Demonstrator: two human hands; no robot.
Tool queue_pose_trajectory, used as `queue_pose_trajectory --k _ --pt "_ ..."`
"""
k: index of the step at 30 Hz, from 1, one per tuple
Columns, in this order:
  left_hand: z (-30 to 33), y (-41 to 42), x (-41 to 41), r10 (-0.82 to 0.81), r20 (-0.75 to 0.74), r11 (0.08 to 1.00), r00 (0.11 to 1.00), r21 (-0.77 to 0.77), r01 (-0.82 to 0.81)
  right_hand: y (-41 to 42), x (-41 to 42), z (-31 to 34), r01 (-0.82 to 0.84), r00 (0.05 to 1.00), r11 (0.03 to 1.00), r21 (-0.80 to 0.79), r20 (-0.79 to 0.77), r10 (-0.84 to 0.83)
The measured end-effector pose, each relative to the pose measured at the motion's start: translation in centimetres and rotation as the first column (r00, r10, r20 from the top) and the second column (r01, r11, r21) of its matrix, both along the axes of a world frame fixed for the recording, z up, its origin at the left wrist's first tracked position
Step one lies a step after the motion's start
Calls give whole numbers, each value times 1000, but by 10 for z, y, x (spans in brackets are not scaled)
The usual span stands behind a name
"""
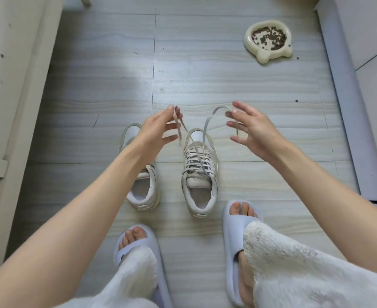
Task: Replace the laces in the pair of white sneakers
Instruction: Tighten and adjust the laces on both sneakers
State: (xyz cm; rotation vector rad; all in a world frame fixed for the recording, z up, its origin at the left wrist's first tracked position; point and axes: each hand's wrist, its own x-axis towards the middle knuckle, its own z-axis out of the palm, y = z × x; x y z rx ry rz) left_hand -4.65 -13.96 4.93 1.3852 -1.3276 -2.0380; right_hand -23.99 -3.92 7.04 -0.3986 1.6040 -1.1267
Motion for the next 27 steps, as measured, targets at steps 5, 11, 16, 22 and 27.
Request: queue_pose_trajectory --k 5,11,16,22,27 --pt "-51 29 2 -224 531 903 817 -202 379 19 16 -53 -172 829 948 268 -480 286" --pt "-84 73 2 -340 624 665 704 -370 649 49 49 -93 -353 717 871 341 -499 486" --pt "-78 65 -2 -182 440 874 879 -338 350 41 56 -91 -462 583 817 345 -576 573" --pt "-42 43 -4 -86 188 964 978 -234 130 26 74 -90 -481 478 769 422 -609 633" --pt "-32 32 -11 -109 154 954 982 -261 146 21 86 -85 -510 504 764 396 -582 638"
